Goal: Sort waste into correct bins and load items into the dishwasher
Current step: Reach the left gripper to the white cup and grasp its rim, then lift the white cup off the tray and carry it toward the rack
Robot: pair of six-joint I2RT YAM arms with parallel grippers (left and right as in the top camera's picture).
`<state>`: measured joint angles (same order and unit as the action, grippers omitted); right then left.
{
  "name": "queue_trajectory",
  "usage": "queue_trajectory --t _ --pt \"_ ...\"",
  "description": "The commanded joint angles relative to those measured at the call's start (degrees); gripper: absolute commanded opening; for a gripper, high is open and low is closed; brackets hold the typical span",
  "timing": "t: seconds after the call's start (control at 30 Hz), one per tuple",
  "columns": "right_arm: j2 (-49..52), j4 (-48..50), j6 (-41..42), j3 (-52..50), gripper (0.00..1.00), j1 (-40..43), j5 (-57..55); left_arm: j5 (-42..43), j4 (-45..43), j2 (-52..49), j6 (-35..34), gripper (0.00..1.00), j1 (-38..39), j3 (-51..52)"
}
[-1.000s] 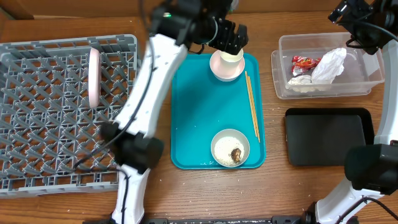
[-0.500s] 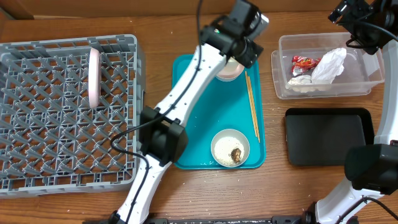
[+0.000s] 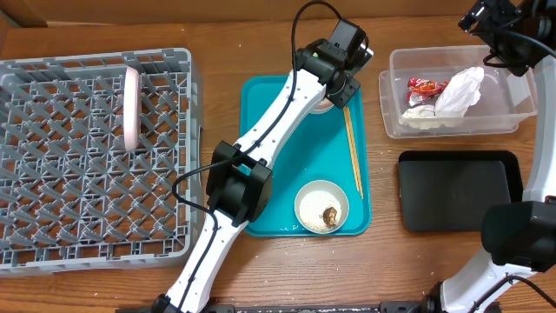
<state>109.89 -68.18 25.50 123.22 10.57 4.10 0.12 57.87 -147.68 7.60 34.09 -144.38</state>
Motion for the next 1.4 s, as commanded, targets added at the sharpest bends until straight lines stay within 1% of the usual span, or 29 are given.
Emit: queue_trajectory --t 0.0,0.1,0.13,0.23,0.3,0.33,0.37,0.5,0.6,0.77,0.93,1.07,1.13,1.17,1.2,1.27,1.3,1.37 --pt "-1.1 0.2 0.5 0.6 1.0 0.1 -0.2 -0.7 0.4 -1.3 -0.5 0.42 -0.3 0.0" --pt "-1.1 0.2 0.5 0.6 1.0 0.1 -0.2 -0.7 0.6 -2.0 -1.4 0.4 -0.3 0.0" --pt "-1.1 0.2 0.5 0.6 1.0 0.1 -0.2 -0.7 0.6 -2.1 -1.4 0.33 -0.4 0.0" --pt "-1.1 0.2 0.5 0.6 1.0 0.1 -0.2 -0.8 -0.1 -2.1 -1.7 0.19 -0.4 0.0" --pt "-1.1 0.2 0.5 0.6 1.0 0.1 -0.2 -1.1 -0.5 -2.1 -1.7 0.11 -0.5 0.0" --pt "-1.1 0.2 0.5 0.6 1.0 0.1 -0.2 -2.3 -0.7 -2.1 -2.6 0.06 -0.5 0.0" --pt "-1.1 0.2 0.5 0.6 1.0 0.1 -0.2 -3.6 -0.7 -2.1 -3.4 0.04 -0.5 0.0" --pt "-1.1 0.2 0.5 0.6 1.0 0.1 -0.2 -8.2 -0.5 -0.5 -6.6 0.04 -0.5 -0.3" --pt "-1.1 0.2 0.5 0.6 1.0 0.1 -0.2 -8.2 0.2 2.5 -8.9 0.04 -0.5 -1.5" --pt "-1.1 0.2 0.5 0.6 1.0 0.1 -0.2 -7.8 1.3 12.1 -16.6 0.04 -1.2 -2.4" --pt "-1.1 0.2 0.5 0.6 1.0 0.1 -0.2 -3.1 3.8 24.2 -20.2 0.04 -5.1 -2.4" --pt "-1.1 0.2 0.5 0.6 1.0 0.1 -0.2 -2.3 8.8 32.6 -24.6 0.04 -12.2 -2.4" --pt "-1.1 0.2 0.5 0.6 1.0 0.1 -0.2 1.2 12.3 36.0 -26.2 0.04 -17.7 -2.4" --pt "-1.1 0.2 0.5 0.6 1.0 0.1 -0.2 5.1 14.9 38.1 -26.5 0.04 -22.5 -2.4" --pt "-1.1 0.2 0.5 0.6 1.0 0.1 -0.2 6.8 15.9 38.8 -26.5 0.04 -24.4 -2.4" --pt "-1.1 0.2 0.5 0.6 1.0 0.1 -0.2 13.3 19.1 40.4 -26.5 0.04 -32.8 -2.4" --pt "-1.1 0.2 0.5 0.6 1.0 0.1 -0.2 19.0 21.3 40.6 -26.5 0.04 -40.2 -2.4" --pt "-1.1 0.2 0.5 0.6 1.0 0.1 -0.2 26.1 23.5 39.9 -26.5 0.04 -48.5 -2.3"
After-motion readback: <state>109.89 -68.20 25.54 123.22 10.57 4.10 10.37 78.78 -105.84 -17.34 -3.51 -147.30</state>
